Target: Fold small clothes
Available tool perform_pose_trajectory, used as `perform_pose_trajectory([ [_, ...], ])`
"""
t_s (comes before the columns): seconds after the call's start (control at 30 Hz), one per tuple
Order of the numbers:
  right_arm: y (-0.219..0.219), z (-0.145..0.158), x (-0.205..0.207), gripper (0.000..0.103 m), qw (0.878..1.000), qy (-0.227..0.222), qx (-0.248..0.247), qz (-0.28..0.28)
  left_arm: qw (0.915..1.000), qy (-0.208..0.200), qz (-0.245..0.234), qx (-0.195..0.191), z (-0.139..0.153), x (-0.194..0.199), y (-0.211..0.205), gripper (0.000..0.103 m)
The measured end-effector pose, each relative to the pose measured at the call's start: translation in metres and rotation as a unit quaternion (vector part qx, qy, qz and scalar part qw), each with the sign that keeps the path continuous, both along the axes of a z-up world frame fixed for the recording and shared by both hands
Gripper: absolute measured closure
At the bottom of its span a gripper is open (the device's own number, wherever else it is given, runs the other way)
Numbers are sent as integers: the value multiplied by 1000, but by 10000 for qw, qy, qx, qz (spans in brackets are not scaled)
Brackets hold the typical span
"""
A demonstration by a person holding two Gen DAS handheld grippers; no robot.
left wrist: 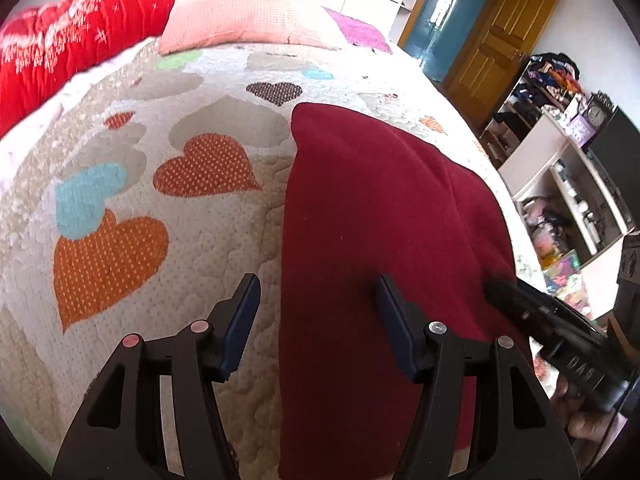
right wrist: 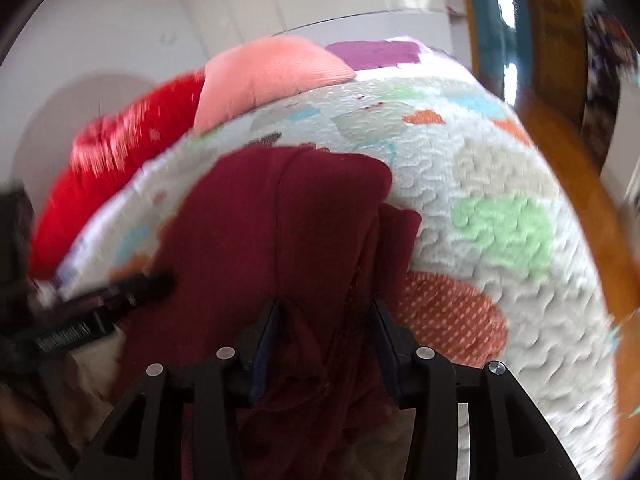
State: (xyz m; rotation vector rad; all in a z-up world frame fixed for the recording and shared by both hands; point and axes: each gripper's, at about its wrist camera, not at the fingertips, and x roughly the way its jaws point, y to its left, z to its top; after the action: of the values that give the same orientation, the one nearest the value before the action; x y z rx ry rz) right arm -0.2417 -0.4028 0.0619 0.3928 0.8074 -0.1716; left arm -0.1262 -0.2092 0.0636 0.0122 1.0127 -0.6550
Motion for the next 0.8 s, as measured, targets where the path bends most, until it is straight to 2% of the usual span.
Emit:
perform_pose_trajectory([
  [0.1,-9,10,-11,51,9989,-306,327,-115,9993,264,58,-251,1,5,14,41],
  [0.17,-13,12,-16,37,9982,-379,421,-171,9990,310,127,-305,1,7,19,35],
  [0.2,-16,11,-17,36,9979,-402,471,-178,9988,322,170,-328,0,8,22,35],
  [0.43,-22,1,-12,33,9965,-281,752,-239,9985,385,96,-368,-3,9,17,35],
  [0.6,-30,-11,1,26,9953,-195,928,-209,9977,477,-41,-480,-9,14,7,34],
  [0.7,-38,-20,7,23,9923,-222,1209,-168,9965,587,-109,-581,-17,20,0,24],
  [0.8,-42,-30,16,20,9884,-321,1479,-115,9939,857,-190,-661,-29,27,-9,21],
])
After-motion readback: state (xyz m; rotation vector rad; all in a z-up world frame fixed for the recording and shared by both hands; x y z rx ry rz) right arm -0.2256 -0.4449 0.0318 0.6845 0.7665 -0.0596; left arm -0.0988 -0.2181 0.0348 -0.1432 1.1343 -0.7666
